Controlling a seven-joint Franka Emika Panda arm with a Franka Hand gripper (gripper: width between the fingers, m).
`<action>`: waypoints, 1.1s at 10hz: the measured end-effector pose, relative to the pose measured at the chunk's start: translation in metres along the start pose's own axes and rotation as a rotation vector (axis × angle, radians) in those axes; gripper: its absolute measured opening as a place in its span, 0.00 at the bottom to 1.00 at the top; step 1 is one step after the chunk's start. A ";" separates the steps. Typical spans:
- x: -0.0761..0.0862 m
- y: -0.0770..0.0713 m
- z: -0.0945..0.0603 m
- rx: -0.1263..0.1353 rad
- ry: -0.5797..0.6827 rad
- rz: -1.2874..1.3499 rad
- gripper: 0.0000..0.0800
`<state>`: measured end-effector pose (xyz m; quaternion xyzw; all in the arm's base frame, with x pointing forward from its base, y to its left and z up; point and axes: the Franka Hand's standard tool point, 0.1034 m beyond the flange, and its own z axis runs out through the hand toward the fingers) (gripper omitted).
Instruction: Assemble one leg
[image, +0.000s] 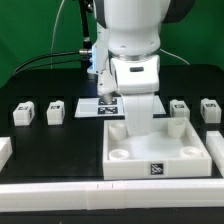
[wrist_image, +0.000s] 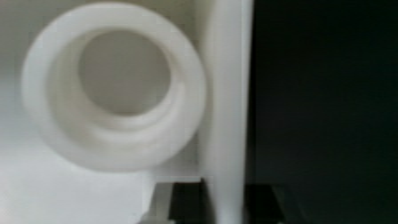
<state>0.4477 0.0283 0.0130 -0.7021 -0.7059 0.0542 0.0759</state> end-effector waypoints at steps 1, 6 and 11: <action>0.003 0.010 -0.002 -0.006 0.004 -0.004 0.10; 0.014 0.032 -0.007 -0.030 0.015 -0.007 0.10; 0.016 0.032 -0.006 -0.031 0.017 -0.009 0.32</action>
Offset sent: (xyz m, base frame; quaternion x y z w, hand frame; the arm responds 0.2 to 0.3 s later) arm 0.0257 0.0157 -0.0050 0.0113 0.0067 -0.0083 0.9999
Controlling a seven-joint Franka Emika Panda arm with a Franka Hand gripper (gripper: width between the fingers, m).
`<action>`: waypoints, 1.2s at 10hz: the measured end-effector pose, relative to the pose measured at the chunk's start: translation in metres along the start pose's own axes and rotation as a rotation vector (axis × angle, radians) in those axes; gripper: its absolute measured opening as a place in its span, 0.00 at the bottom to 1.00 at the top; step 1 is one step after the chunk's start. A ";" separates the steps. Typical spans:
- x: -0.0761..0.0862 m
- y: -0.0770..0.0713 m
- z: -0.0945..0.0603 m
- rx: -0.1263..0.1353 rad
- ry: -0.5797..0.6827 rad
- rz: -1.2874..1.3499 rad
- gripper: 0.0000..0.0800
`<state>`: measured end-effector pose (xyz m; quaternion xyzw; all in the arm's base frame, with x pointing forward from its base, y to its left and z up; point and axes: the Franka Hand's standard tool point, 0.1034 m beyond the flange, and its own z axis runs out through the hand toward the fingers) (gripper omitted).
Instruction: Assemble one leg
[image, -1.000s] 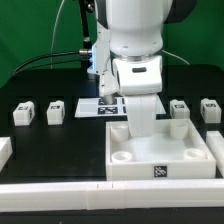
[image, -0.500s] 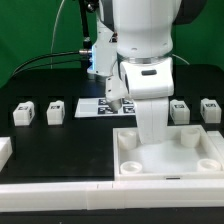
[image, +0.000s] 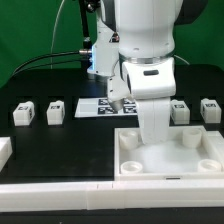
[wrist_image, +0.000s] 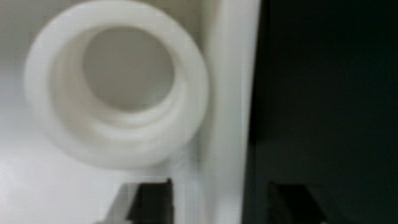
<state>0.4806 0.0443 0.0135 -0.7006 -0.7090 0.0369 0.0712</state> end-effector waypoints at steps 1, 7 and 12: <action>0.000 0.000 0.001 0.002 0.000 0.000 0.49; 0.001 -0.002 0.001 0.002 0.001 0.008 0.81; -0.002 -0.030 -0.035 -0.042 -0.028 0.114 0.81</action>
Offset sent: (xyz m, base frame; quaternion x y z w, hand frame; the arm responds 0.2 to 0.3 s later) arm -0.0005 -0.0007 0.0005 -0.0042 -0.0017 0.0039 1.0000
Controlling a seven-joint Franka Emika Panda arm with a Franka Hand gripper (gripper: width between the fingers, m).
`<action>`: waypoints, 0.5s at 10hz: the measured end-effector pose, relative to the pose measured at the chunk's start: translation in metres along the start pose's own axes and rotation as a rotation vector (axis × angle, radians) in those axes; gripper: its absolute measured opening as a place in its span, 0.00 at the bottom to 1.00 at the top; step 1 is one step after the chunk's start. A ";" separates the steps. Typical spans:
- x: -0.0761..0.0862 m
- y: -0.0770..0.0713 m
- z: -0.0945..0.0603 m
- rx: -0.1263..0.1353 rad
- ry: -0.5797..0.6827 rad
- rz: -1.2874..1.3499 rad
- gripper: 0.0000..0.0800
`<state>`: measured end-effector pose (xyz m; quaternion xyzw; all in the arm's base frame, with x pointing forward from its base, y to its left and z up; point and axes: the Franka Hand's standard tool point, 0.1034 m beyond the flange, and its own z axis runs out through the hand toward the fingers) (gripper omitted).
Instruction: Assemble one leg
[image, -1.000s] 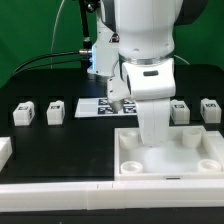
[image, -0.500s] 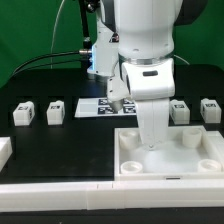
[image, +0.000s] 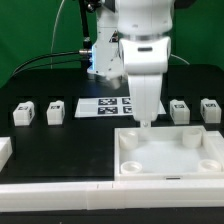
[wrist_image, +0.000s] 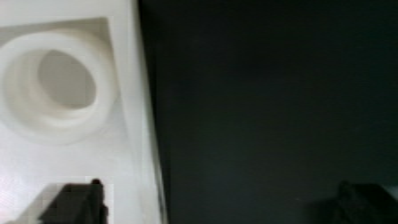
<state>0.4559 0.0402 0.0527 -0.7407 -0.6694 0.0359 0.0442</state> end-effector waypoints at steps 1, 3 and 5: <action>0.000 -0.003 -0.008 -0.013 -0.005 0.014 0.81; -0.001 -0.004 0.000 0.002 -0.002 0.031 0.81; 0.000 -0.004 0.000 0.003 0.000 0.142 0.81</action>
Offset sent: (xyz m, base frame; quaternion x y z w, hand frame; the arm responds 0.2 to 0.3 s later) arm 0.0000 0.0000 0.0000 0.0000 0.0000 0.0000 1.0000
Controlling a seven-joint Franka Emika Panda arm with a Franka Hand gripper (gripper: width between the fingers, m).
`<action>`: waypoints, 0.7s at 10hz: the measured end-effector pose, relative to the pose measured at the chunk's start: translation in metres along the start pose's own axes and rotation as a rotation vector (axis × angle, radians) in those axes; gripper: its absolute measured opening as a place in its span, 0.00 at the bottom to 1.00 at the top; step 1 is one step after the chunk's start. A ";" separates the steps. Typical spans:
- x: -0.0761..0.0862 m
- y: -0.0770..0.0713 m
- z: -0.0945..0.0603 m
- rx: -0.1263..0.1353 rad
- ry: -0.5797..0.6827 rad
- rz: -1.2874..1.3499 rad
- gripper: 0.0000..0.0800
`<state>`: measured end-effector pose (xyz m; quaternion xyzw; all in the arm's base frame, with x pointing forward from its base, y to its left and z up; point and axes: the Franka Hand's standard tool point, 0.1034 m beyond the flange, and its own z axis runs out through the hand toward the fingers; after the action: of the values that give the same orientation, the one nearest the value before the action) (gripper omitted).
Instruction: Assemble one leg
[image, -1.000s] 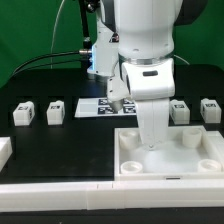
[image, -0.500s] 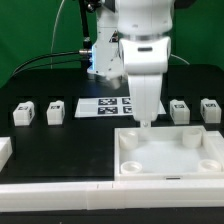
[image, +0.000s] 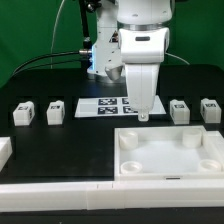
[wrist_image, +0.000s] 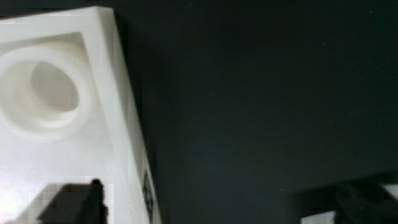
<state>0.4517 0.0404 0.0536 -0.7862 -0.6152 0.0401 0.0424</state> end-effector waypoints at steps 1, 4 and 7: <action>0.000 0.000 0.000 0.000 0.000 0.095 0.81; -0.004 -0.006 0.002 0.008 0.023 0.481 0.81; 0.008 -0.023 0.007 0.044 0.030 0.931 0.81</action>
Offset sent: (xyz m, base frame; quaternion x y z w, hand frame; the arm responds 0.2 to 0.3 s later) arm -0.0237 -0.0150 0.0004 0.0051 0.0402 0.4123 0.9101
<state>0.4302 0.0535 0.0488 -0.9780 -0.1954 0.0565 0.0457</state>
